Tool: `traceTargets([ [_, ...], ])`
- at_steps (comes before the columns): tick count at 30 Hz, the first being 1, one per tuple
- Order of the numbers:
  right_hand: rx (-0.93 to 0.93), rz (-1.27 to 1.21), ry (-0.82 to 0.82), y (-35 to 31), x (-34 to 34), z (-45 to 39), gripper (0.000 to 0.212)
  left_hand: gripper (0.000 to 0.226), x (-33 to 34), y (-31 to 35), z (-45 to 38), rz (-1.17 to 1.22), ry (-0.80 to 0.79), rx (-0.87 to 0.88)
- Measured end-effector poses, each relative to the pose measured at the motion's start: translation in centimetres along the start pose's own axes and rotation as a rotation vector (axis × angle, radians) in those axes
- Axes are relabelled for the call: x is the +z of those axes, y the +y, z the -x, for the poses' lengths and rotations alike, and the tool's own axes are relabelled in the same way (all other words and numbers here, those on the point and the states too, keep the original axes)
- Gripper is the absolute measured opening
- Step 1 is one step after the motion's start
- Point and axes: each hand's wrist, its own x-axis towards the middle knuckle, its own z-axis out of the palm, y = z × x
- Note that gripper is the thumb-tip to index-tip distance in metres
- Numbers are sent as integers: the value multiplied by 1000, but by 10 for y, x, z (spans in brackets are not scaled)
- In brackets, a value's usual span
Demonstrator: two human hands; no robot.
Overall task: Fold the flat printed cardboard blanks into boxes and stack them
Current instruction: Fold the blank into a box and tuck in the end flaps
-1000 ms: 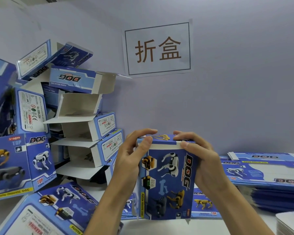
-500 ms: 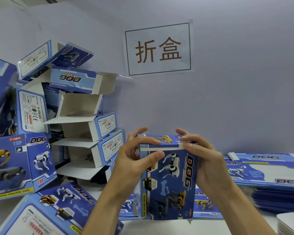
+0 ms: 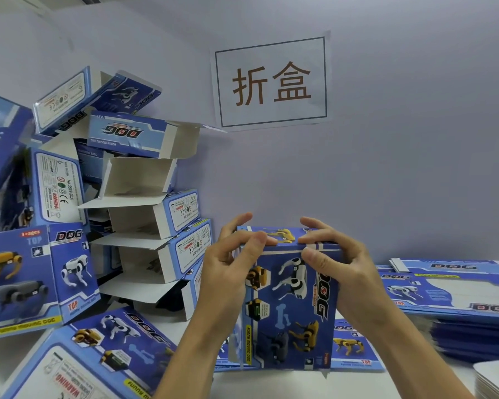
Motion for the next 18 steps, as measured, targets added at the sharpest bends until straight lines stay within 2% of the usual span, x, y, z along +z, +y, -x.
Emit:
traceTargets([
  [2, 3, 0, -2, 0, -1, 0, 22, 35, 0, 1, 1, 18, -27, 8],
  [5, 11, 3, -11, 1, -3, 0, 39, 39, -1, 4, 3, 37, -73, 19],
  [10, 38, -105, -65, 4, -8, 0, 11, 18, -7, 5, 4, -51, -138, 38],
  [13, 51, -127, -82, 5, -9, -1, 11, 9, -8, 4, 4, -34, -124, 43],
  [18, 36, -124, -53, 4, -10, 0, 7, 13, -6, 5, 4, -106, -117, 51],
])
